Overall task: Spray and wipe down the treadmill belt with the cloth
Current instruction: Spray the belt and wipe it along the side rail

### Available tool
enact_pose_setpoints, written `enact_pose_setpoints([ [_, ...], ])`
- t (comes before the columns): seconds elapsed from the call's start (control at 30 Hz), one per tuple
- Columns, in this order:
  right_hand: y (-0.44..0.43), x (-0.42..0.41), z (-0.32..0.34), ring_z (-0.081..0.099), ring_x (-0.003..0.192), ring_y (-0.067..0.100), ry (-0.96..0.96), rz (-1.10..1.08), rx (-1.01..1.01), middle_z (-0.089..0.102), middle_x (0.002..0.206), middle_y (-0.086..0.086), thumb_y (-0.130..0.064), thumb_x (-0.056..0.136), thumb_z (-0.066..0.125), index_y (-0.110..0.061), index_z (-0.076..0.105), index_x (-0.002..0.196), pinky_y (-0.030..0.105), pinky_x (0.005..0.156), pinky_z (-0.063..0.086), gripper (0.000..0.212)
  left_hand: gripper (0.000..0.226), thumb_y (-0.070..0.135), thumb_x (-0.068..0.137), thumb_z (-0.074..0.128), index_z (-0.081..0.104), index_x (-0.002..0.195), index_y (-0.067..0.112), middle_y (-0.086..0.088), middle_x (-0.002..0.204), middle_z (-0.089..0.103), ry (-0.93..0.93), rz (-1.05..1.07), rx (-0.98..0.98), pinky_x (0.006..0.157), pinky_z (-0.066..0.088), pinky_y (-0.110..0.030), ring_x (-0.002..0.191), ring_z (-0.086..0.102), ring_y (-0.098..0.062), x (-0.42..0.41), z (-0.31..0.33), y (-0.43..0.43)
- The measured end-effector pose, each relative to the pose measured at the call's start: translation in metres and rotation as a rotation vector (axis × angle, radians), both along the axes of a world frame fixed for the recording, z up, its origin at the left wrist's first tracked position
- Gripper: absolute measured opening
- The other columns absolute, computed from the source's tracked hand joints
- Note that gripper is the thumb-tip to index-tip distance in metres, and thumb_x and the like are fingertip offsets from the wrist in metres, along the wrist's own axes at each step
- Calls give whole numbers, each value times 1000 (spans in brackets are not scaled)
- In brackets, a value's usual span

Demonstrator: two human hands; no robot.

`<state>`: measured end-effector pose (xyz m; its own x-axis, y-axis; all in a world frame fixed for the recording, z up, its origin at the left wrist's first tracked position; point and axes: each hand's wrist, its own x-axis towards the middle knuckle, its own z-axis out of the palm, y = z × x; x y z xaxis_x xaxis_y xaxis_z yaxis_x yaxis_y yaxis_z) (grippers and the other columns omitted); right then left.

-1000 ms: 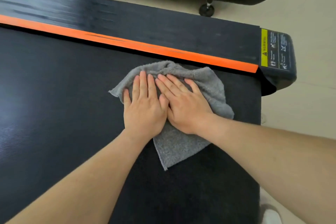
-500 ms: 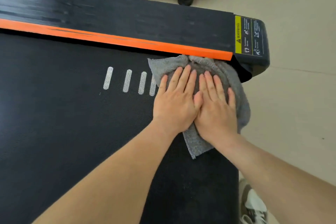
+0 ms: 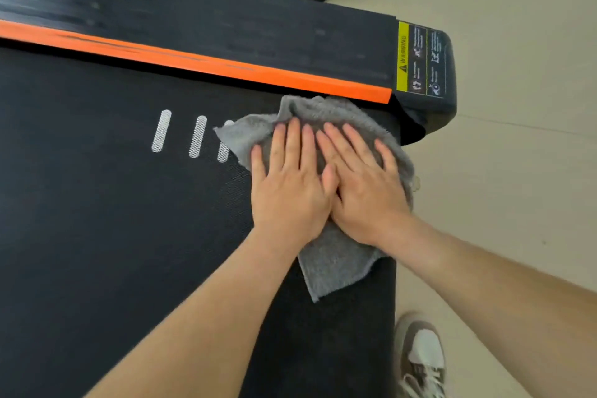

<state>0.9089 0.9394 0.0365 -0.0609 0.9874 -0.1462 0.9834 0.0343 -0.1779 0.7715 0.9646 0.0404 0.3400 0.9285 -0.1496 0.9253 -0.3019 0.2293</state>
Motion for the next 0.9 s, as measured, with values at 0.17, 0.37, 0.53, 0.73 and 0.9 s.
enact_pose_setpoints([
  [0.17, -2, -3, -3, -1, 153, 13, 61, -270, 5, 3, 167, -7, -47, 98, 9, -25, 9, 159, 48, 122, 6, 65, 70, 49, 95, 1, 12, 158, 22, -2, 166, 8, 10, -115, -20, 121, 1, -50, 153, 2, -20, 15, -1, 14],
  [0.37, -92, -53, 3, -10, 153, 14, 5, -285, -60, -5, 166, -5, -38, 106, 13, -23, -2, 159, 47, 124, 1, 57, 64, 47, 101, 10, 13, 158, 19, -4, 166, 9, -36, -221, -32, 122, 4, -47, 153, 3, -20, -31, 1, -61],
  [0.53, -181, -113, 6, 10, 153, 19, -39, -97, -75, 14, 166, 2, -35, 103, 20, -14, 17, 158, 50, 120, 11, 59, 60, 40, 103, 18, 20, 157, 14, -6, 165, 16, -14, -209, -62, 120, 13, -49, 152, 12, -22, -103, 2, -164],
  [0.73, -239, -139, 16, 14, 153, 17, 22, 470, -144, 20, 165, -1, -49, 96, 38, -16, 32, 155, 50, 118, 17, 68, 68, 47, 98, 30, 33, 152, 7, -9, 162, 25, 117, 15, -202, 114, 26, -51, 149, 25, -25, -173, 27, -275],
  [0.9, -142, -67, 9, 26, 147, 12, -88, 805, -63, 28, 161, -9, -54, 96, 36, -30, 27, 155, 45, 116, 18, 64, 69, 48, 97, 33, 31, 154, 11, -12, 162, 23, 90, 191, -233, 114, 26, -53, 149, 23, -28, -130, 30, -257],
])
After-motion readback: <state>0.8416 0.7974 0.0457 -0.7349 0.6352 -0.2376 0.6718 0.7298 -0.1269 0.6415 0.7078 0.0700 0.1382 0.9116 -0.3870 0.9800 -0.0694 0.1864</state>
